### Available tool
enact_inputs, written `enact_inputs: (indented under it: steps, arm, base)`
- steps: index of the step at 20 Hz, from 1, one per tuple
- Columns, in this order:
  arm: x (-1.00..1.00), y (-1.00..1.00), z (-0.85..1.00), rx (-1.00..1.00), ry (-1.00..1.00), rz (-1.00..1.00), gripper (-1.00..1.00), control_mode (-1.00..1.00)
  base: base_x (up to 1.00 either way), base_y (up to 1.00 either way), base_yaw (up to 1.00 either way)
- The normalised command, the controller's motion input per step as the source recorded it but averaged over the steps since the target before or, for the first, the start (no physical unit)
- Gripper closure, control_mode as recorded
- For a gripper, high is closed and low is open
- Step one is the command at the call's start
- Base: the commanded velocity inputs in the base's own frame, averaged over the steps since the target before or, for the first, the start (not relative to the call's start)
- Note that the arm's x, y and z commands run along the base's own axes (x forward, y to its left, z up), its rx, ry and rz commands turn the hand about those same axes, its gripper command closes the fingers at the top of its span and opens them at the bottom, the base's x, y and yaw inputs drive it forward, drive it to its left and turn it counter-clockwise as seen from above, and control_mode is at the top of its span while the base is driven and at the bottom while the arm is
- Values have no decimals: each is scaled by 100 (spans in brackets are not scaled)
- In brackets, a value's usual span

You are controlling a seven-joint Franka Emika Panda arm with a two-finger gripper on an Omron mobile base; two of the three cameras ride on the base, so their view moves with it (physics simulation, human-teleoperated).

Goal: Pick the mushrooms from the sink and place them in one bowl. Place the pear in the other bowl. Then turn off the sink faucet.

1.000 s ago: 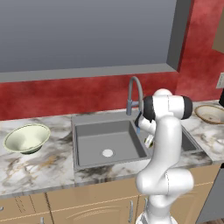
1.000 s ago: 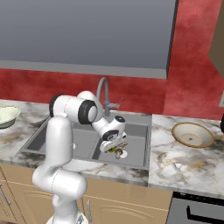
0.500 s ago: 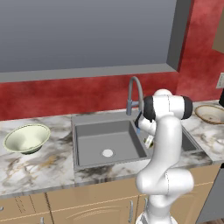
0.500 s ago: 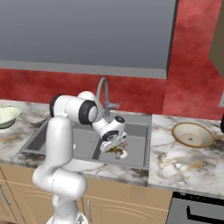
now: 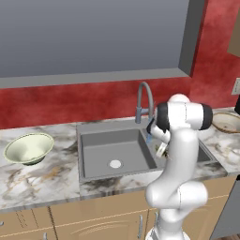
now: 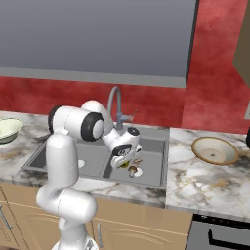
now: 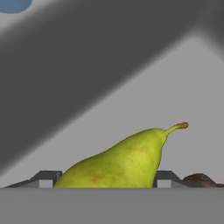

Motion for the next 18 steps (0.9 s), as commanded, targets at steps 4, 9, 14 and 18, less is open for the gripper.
enact_inputs:
  steps: [4, 9, 14, 18]
  arm:
    - [-5, 0, 72, 0, -6, -1, 100, -100]
    - [-2, -4, 76, 0, -2, -5, 100, -100]
    - [-14, -21, 78, 0, 0, -12, 100, -100]
    - [-27, -26, 75, 2, 0, -15, 100, -100]
  base:
    - [0, 0, 0]
    - [0, 0, 0]
    - [0, 0, 0]
    - [0, 0, 0]
